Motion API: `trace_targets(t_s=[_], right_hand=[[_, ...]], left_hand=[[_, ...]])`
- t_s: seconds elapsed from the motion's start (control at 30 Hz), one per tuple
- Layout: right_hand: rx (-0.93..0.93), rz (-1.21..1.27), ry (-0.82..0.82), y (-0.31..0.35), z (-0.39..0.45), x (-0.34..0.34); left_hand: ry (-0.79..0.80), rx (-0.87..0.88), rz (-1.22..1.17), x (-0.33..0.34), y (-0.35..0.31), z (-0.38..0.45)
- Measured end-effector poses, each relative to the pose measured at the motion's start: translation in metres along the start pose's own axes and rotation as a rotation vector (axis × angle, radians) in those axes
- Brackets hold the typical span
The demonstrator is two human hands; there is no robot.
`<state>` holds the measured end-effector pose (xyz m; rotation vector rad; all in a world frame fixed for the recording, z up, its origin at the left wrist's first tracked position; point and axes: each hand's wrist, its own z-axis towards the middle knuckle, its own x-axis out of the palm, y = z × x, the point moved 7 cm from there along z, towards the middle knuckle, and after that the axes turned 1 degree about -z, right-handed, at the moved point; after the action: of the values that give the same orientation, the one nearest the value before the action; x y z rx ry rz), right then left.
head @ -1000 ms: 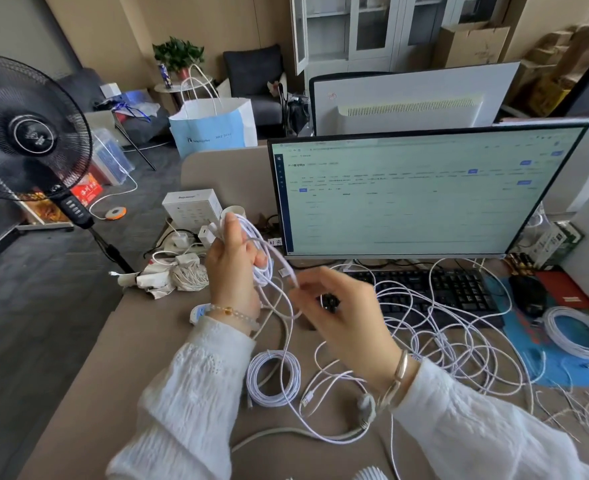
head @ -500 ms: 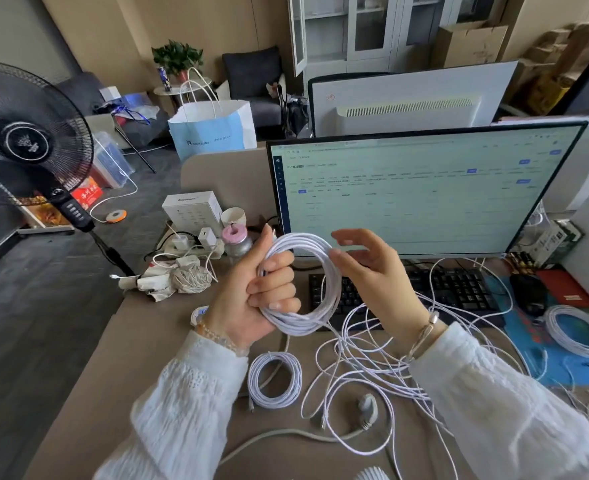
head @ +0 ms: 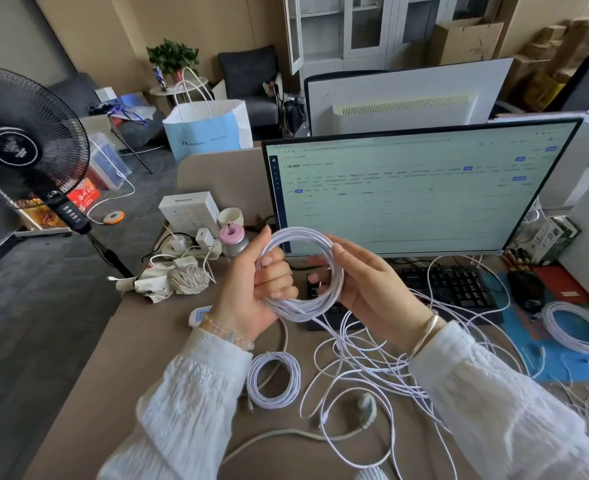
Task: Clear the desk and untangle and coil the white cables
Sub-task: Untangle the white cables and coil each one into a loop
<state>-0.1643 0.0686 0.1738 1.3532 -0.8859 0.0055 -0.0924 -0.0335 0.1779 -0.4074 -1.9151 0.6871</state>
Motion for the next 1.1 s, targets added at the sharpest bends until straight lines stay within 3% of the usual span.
trace_targets(t_s=[0.13,0.37,0.7,0.9,1.0,1.1], right_hand=[[0.096,-0.061,0.028,-0.019,-0.004,-0.003],[0.183,-0.230,-0.083,-0.042,0.001,-0.026],[0.517,-0.758,0.239,-0.149,-0.039,-0.041],[0.336,-1.113,0.273,-0.139,-0.028,-0.035],[0.136,-1.349,0.184,-0.102,-0.022,-0.030],[-0.096,-1.354,0.105,-0.063,-0.018,-0.021]], left_hand=[[-0.109,0.103,0.012,-0.004,-0.010,0.004],[-0.217,0.203,0.016,-0.012,-0.030,0.007],[-0.339,0.499,-0.142,-0.032,-0.083,0.007],[-0.515,0.605,-0.048,-0.062,-0.104,0.006],[-0.620,0.617,0.075,-0.078,-0.107,0.003],[-0.698,0.593,0.202,-0.091,-0.103,-0.001]])
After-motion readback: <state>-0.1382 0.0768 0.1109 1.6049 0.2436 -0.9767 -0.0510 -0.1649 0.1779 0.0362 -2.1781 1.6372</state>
